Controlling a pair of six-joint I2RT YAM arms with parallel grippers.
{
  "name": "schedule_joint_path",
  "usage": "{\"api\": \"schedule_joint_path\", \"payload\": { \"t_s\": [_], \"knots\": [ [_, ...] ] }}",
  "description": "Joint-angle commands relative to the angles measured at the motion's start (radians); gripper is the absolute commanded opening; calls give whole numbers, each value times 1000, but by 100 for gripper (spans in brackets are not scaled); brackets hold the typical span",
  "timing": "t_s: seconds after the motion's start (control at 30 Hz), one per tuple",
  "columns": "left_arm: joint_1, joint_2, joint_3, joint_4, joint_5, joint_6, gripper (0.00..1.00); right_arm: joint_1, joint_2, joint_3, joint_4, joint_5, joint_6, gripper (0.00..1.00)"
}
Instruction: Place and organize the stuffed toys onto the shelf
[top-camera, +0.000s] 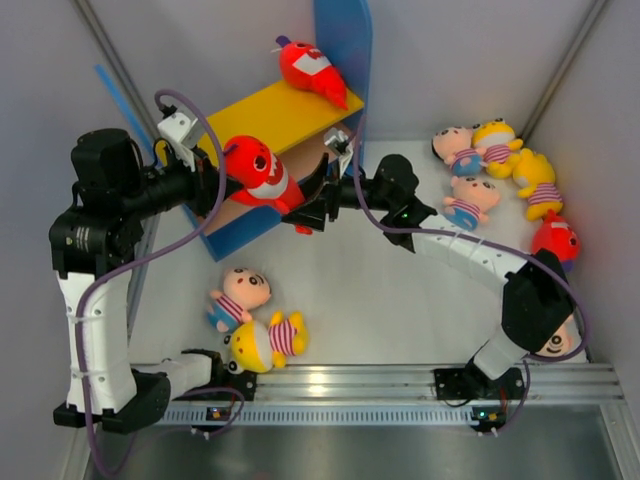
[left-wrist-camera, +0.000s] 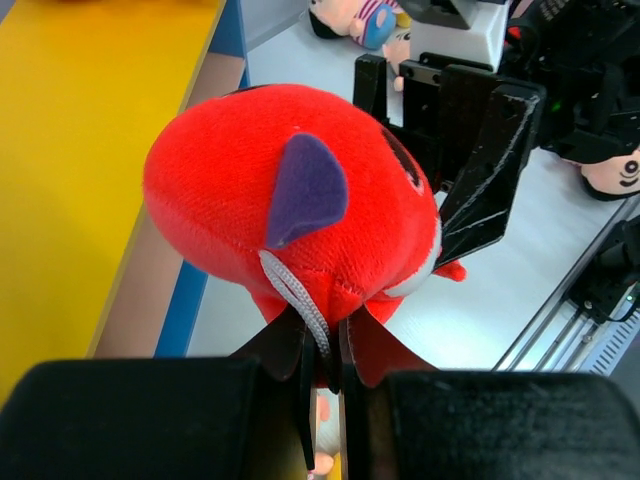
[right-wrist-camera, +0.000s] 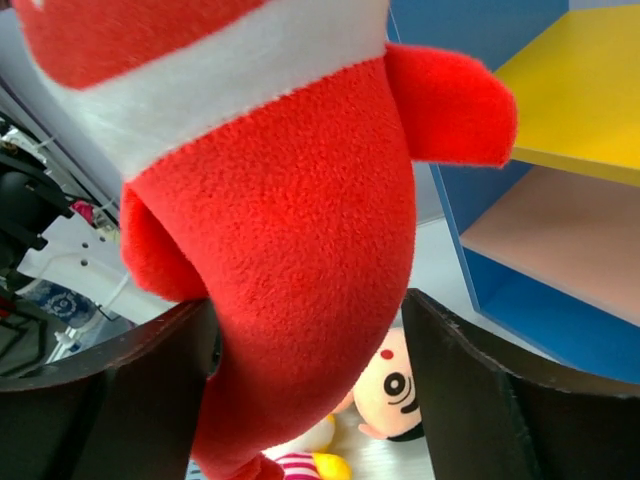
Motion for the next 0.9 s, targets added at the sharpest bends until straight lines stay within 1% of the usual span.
{"api": "schedule_joint_path", "payload": {
  "t_s": [0.0, 0.03, 0.07, 0.13, 0.17, 0.23, 0.27, 0.3, 0.33, 0.37, 0.4, 0.43, 0.47, 0.5, 0.53, 0.57, 0.6, 0.63, 0.67, 0.7, 0.73, 0.77, 0.8, 0.83, 0.87],
  "knots": [
    [-1, -8, 57, 69, 83, -18, 0, 20, -14, 75, 3, 25, -49, 75],
    [-1, -8, 67, 69, 83, -16, 0, 17, -12, 75, -26, 30, -63, 79],
    [-1, -8, 70, 69, 83, -16, 0, 14, -12, 72, -28, 31, -73, 80],
    [-1, -9, 70, 67, 80, -10, 0, -3, -5, 57, -18, 25, -67, 80],
    [-1, -9, 67, 69, 81, -10, 0, -11, 1, 57, -10, 22, -48, 77],
    [-1, -11, 56, 67, 75, -10, 0, -22, 12, 60, 5, 1, -26, 67],
    [-1, -9, 54, 69, 70, -9, 0, -22, 12, 54, 44, -9, -6, 55],
    [-1, -9, 53, 69, 64, -9, 0, -20, 6, 48, 68, -15, 5, 48],
    [-1, -9, 50, 69, 45, -10, 0, -20, 0, 42, 78, -15, 12, 34],
    [-1, -11, 48, 69, 31, -9, 0, -20, -8, 42, 75, -4, 0, 27],
    [-1, -9, 47, 69, 8, -4, 5, -20, -26, 46, 21, 34, -18, 21],
    [-1, -11, 41, 69, -20, -4, 24, -20, -37, 55, -22, 66, -49, 17],
    [-1, -11, 36, 69, -101, -4, 64, -22, -48, 95, -92, 107, -120, 14],
    [-1, -12, 31, 67, -150, 2, 84, -19, -58, 126, -232, 156, -158, 10],
    [-1, -14, 21, 67, -199, 4, 98, -19, -58, 161, -326, 289, -194, 0],
    [-2, -15, 15, 69, -330, 8, 99, -19, -55, 254, -408, 374, -245, 0],
    [-2, -14, 8, 70, -395, 11, 99, -19, -28, 311, -483, 542, -261, 0],
    [-2, -15, -4, 70, -470, 14, 99, -19, -8, 369, -645, 618, -276, 0],
    [-1, -15, -10, 76, -586, 14, 99, -17, 16, 490, -704, 681, -296, 0],
    [-1, -18, -16, 78, -642, 20, 99, -19, 73, 550, -765, 786, -305, 0],
    [-1, -22, -30, 83, -693, 27, 99, -17, 104, 606, -840, 821, -311, 0],
    [-1, -31, -38, 86, -719, 30, 99, -16, 136, 711, -876, 877, -325, 0],
    [-1, -34, -50, 89, -742, 40, 99, -11, 203, 759, -893, 939, -340, 0],
    [-1, -38, -54, 89, -741, 45, 99, -8, 237, 801, -909, 968, -356, 0],
    [-1, -45, -59, 89, -738, 47, 99, -5, 273, 886, -915, 1002, -379, 0]
  ]
}}
